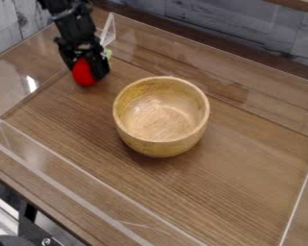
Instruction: Move the red fruit to the left side of the table
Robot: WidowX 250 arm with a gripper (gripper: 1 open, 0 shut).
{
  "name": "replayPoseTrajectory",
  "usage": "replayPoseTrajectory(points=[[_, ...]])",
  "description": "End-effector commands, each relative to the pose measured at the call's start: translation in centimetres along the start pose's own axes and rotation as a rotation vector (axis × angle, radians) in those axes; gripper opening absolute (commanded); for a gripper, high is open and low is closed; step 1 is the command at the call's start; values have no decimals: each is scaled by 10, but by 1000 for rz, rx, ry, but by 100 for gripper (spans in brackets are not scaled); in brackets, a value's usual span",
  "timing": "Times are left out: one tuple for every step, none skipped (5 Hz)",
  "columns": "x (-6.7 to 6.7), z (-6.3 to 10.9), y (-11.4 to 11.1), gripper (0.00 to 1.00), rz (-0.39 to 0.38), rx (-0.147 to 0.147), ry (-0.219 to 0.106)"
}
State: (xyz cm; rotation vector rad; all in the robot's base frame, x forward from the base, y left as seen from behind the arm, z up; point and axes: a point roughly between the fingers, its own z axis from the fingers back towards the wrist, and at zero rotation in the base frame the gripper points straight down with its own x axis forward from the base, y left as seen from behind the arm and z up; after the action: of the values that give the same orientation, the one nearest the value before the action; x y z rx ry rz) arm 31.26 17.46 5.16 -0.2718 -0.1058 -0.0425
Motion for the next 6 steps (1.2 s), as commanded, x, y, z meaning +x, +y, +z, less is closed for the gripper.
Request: replayPoseTrajectory(points=[[8,48,-1,100,-110,40,-46],[8,42,7,0,-99,40,-24],[7,35,14,0,-87,36,-1],[8,25,26,0,-60,32,17],[8,19,35,0,-36,27,32],[8,15,38,100,0,21,40]])
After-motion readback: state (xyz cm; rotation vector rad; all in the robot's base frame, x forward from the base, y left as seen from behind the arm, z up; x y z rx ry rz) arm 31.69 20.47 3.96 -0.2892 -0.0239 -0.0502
